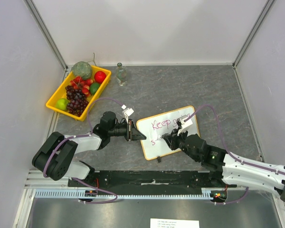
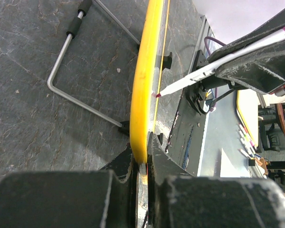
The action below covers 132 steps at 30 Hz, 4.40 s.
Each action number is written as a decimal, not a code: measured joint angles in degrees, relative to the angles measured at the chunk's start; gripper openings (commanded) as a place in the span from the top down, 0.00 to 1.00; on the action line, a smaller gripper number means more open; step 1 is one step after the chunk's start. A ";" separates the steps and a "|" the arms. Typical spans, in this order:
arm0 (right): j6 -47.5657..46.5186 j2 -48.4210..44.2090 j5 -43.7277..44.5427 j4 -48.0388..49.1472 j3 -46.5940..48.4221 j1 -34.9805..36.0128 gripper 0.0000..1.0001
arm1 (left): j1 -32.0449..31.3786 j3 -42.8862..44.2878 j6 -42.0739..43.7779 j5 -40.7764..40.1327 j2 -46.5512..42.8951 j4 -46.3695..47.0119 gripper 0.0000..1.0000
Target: Write a sentence on the whiteboard
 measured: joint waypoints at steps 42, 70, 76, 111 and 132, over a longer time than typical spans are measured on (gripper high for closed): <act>-0.96 0.20 3.13 -0.63 1.40 -0.09 1.00 | 0.00 0.00 0.00 0.00 0.00 0.00 0.98; 1.22 -1.81 -0.13 -0.52 -1.81 -0.09 1.00 | 0.00 0.00 0.00 -0.02 0.00 -0.15 0.98; 1.25 -2.05 -0.42 -0.81 -1.95 -0.09 1.00 | 0.00 0.00 0.00 -0.04 0.00 -0.15 0.98; -2.84 -3.58 2.60 -9.77 5.66 -0.09 1.00 | 0.00 0.00 0.00 0.02 0.00 -0.09 0.98; -1.81 -3.15 3.63 -7.89 1.77 -0.09 1.00 | 0.00 0.00 0.00 0.00 0.00 -0.15 0.98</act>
